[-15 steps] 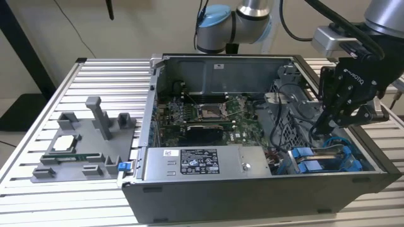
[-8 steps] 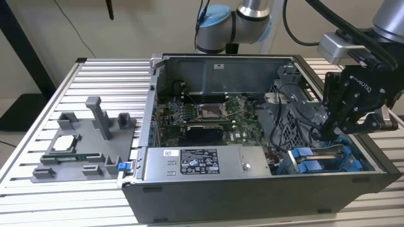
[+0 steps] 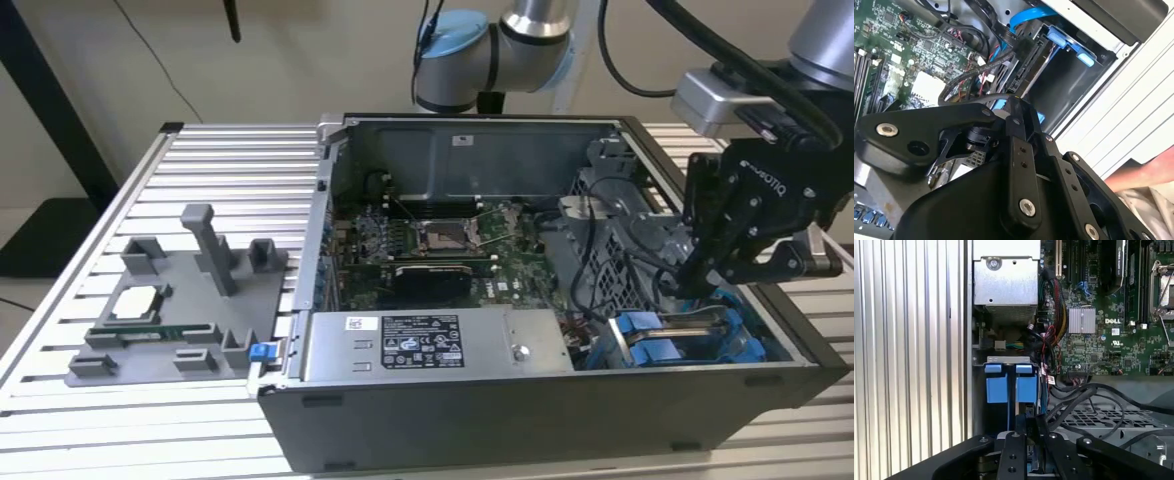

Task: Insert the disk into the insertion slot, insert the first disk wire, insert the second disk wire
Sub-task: 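Insert the first disk wire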

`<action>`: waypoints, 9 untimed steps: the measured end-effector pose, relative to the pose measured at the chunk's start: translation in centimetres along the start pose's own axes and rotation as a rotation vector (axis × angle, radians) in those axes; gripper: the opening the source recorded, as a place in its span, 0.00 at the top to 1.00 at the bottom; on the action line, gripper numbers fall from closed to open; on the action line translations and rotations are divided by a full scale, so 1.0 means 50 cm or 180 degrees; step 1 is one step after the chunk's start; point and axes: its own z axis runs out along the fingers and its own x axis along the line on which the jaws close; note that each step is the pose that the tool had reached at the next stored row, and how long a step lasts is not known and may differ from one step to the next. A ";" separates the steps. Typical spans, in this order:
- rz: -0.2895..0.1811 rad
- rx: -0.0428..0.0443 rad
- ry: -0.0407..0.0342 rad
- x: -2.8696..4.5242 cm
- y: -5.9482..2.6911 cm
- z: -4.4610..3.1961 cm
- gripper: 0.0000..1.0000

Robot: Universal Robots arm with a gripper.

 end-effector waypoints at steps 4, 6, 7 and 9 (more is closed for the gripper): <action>0.0000 0.0000 0.0000 0.001 0.000 0.000 1.00; 0.0000 -0.0001 0.0000 0.002 0.000 0.000 1.00; 0.0000 -0.0004 0.0000 0.004 0.000 0.001 1.00; 0.0000 -0.0014 0.0000 0.009 0.000 0.002 1.00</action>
